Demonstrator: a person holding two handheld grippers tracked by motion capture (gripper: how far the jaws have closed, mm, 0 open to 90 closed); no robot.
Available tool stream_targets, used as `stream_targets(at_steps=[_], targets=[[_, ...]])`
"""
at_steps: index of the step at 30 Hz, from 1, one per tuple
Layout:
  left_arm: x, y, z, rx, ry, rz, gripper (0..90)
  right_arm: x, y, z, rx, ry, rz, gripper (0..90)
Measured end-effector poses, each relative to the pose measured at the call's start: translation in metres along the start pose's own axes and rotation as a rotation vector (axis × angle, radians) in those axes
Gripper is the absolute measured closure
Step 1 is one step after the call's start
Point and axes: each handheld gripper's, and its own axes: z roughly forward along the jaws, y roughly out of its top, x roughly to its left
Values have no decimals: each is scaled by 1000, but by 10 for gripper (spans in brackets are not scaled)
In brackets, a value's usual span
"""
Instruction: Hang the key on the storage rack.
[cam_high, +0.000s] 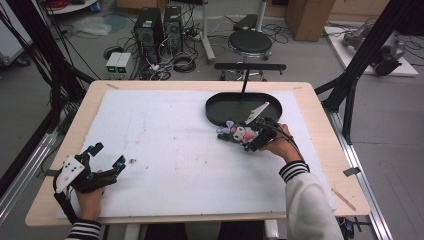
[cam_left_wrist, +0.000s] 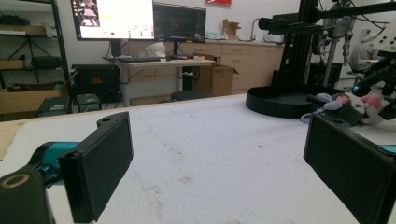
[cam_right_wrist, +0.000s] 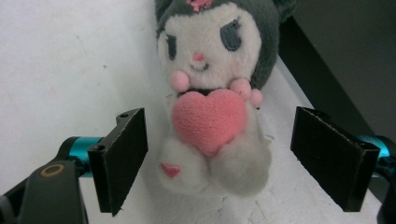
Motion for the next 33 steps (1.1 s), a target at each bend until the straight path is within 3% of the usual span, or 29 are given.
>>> stream_targets(at_steps=[9, 12, 14, 21, 33], targets=[[0, 0, 0, 1, -1, -1, 86, 0, 1, 3, 20, 6, -7, 289], [0, 0, 0, 1, -1, -1, 86, 0, 2, 4, 27, 7, -6, 351], [0, 0, 0, 2, 0, -3, 86, 0, 2, 5, 26, 19, -13, 442], [0, 0, 0, 3, -1, -1, 86, -2, 1, 4, 25, 18, 5, 506], [0, 0, 0, 3, -1, -1, 86, -3, 0, -3, -4, 43, 37, 524]])
